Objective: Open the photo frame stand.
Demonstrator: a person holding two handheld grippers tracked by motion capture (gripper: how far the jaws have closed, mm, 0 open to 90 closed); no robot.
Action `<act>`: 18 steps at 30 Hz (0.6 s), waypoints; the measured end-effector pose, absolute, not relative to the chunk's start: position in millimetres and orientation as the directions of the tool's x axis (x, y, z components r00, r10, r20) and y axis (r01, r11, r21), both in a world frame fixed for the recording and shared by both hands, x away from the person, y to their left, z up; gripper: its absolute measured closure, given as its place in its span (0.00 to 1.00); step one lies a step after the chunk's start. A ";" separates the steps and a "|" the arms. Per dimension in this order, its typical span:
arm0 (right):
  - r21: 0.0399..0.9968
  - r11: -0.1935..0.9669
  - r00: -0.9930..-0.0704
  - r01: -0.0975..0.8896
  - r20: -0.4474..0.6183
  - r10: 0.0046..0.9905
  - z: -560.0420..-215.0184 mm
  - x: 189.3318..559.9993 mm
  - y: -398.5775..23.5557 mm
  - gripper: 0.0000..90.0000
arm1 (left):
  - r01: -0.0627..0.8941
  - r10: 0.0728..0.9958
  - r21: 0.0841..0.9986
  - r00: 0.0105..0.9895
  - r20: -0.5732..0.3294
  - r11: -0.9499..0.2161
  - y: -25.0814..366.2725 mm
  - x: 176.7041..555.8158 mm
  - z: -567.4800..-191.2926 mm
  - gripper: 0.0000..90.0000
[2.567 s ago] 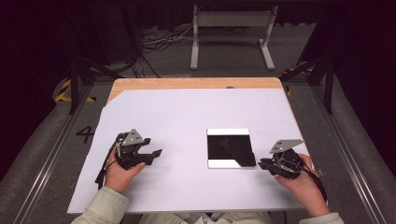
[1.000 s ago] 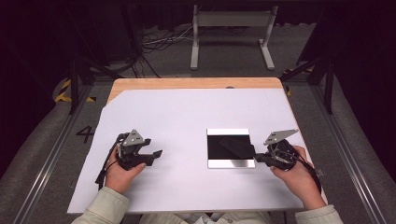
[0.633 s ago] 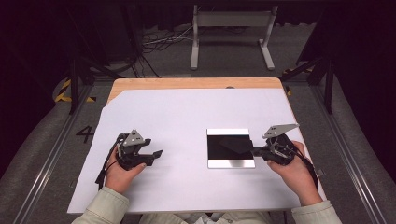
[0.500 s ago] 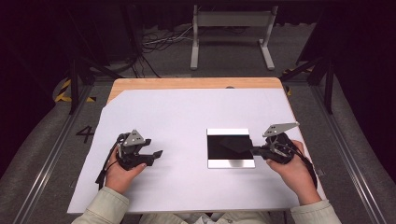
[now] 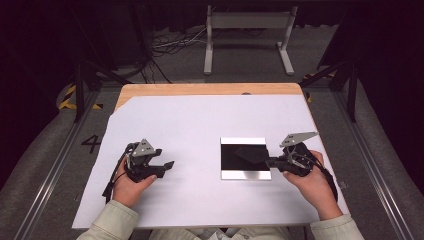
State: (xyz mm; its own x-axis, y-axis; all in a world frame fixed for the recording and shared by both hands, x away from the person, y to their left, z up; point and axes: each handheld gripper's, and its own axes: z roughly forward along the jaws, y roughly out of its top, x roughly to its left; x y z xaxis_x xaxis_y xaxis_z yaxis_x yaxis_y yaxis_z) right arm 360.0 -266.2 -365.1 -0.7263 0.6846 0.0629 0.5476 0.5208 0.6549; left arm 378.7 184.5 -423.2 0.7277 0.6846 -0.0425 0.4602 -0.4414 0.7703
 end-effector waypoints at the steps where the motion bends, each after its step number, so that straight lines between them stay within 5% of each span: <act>1: 0.653 0.526 -0.727 0.545 0.055 0.685 -365.1 359.4 -266.2 0.95 | 0.460 0.685 0.770 0.728 -0.043 -0.441 184.5 378.7 -423.2 0.38; 18: 0.629 0.558 -0.697 0.540 -0.037 0.716 -345.0 344.7 -276.8 0.82 | 0.458 0.688 0.773 0.725 -0.040 -0.438 185.9 378.4 -422.8 0.38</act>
